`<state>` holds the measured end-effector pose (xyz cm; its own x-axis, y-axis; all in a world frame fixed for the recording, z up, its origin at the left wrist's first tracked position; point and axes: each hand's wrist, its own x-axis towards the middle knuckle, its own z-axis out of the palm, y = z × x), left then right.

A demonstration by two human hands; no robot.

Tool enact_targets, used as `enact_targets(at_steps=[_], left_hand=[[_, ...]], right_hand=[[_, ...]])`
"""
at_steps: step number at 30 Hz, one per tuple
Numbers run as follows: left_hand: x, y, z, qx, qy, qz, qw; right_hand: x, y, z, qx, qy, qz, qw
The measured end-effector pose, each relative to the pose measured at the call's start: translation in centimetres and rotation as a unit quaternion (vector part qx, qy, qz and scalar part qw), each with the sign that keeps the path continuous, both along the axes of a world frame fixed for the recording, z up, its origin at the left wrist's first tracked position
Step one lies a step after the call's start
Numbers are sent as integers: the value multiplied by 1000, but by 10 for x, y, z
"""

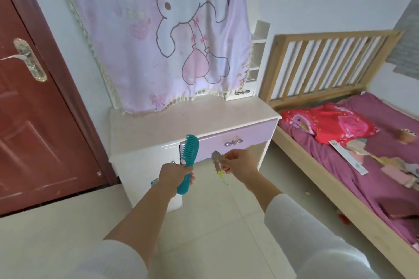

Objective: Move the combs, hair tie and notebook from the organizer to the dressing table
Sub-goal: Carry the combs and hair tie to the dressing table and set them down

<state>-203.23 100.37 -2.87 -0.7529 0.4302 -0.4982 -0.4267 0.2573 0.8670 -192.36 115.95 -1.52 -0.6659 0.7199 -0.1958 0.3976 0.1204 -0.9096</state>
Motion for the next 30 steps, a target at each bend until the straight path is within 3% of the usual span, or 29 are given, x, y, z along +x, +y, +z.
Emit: enact_targets(at_steps=[7,18,24,28,30], left_hand=[[-131,74,-43,2,-29,86,996],[-304,185,-110,-21,-99,184,978],[-342,207,-140,-59,-107,231,965],[-349,213,-146,-129,-71,248,957],[-350,212,-150,-139,-57,257,955]], right_hand=[[-145,81,-22,-11,-6,27,1000],[-361,200,-80,45,-105,126,985],[-426,216,-120,155,-145,180,961],[-435,206,-151,195,-231,303,904],[-434,203,-161,187,-242,320,897]])
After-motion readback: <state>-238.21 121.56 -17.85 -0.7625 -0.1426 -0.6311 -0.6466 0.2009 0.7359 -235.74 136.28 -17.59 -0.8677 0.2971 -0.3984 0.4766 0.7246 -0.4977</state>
